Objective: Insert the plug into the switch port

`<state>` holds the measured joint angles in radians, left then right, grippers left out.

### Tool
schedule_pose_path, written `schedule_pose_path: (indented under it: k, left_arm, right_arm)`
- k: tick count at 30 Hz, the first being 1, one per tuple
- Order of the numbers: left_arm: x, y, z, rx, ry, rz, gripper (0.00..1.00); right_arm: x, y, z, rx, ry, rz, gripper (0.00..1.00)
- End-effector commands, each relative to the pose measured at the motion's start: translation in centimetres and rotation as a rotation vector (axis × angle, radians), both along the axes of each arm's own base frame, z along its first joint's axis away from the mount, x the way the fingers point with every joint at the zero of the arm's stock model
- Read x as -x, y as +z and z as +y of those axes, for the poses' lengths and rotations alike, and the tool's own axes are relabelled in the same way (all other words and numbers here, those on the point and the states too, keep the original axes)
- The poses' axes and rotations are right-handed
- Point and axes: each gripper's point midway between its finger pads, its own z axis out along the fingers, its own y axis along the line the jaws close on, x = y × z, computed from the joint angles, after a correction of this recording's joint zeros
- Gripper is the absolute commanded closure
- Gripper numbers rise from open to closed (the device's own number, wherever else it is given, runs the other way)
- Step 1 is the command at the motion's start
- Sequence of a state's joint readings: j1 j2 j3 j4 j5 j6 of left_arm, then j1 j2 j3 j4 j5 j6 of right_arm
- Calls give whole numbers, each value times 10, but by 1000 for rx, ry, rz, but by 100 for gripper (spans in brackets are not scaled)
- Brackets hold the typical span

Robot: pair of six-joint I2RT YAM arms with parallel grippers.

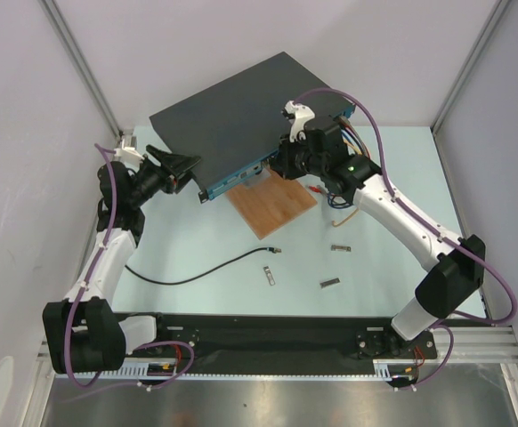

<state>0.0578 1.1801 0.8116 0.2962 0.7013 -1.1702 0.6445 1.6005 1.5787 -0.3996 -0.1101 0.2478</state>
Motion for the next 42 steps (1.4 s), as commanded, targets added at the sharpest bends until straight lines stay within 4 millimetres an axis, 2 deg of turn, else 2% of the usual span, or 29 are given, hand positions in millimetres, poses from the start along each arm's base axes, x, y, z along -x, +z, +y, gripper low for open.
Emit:
schedule_pose_path:
  k: [1,3,6,8,11,14,17,19,20,21,23,24,26,27,28,30,32,33,35,36,40,42]
  left_arm:
    - [3,-8,-11,-104,-37,-53,99]
    - [2,-7,-7,-100,-30,-56,94]
    - [-1,-3,0,-91,-20,-66,87]
    - [-3,2,4,-87,-10,-87,82]
    - [-5,11,9,-81,-3,-114,58]
    - [-8,17,17,-85,13,-131,40]
    - [-8,26,26,-88,28,-150,27]
    - [-8,32,36,-97,51,-168,22]
    - [-7,34,41,-102,65,-174,20]
    - [-7,33,46,-107,75,-169,18]
    - [-6,37,62,-119,113,-179,18]
    - [-6,36,69,-126,129,-179,18]
    - [-4,39,88,-158,171,-194,18]
    - [-3,41,93,-175,186,-204,18]
    - [-2,47,103,-200,208,-218,18]
    - [2,55,110,-288,215,-270,19]
    - [5,67,113,-397,204,-327,21]
    - [10,78,109,-434,173,-354,21]
    - [14,87,105,-530,147,-424,23]
    - [21,96,101,-562,134,-467,23]
    - [42,118,79,-682,73,-591,23]
    - [48,116,73,-709,43,-606,24]
  right_arm:
    - [-26,62,11,-156,5,-234,84]
    - [-19,54,3,-136,25,-227,78]
    - [-5,34,-18,-77,53,-214,69]
    - [5,28,-32,-54,74,-219,65]
    - [24,17,-49,-20,120,-200,56]
    - [44,5,-58,20,185,-187,50]
    - [67,-7,-76,84,245,-186,40]
    - [85,-20,-92,141,301,-163,29]
    - [90,-25,-97,164,321,-160,25]
    - [101,-37,-105,200,346,-115,20]
    - [112,-42,-120,270,390,-155,15]
    - [125,-53,-129,309,418,-117,14]
    - [135,-66,-143,409,471,-141,14]
    - [147,-79,-152,452,500,-93,15]
    - [150,-86,-159,488,504,-74,16]
    - [165,-110,-171,558,570,-9,20]
    - [165,-126,-181,615,565,27,24]
    - [165,-143,-184,646,578,55,26]
    - [156,-160,-195,725,542,82,28]
    - [150,-176,-196,753,542,112,30]
    - [132,-204,-199,829,532,170,33]
    - [121,-212,-196,851,528,170,36]
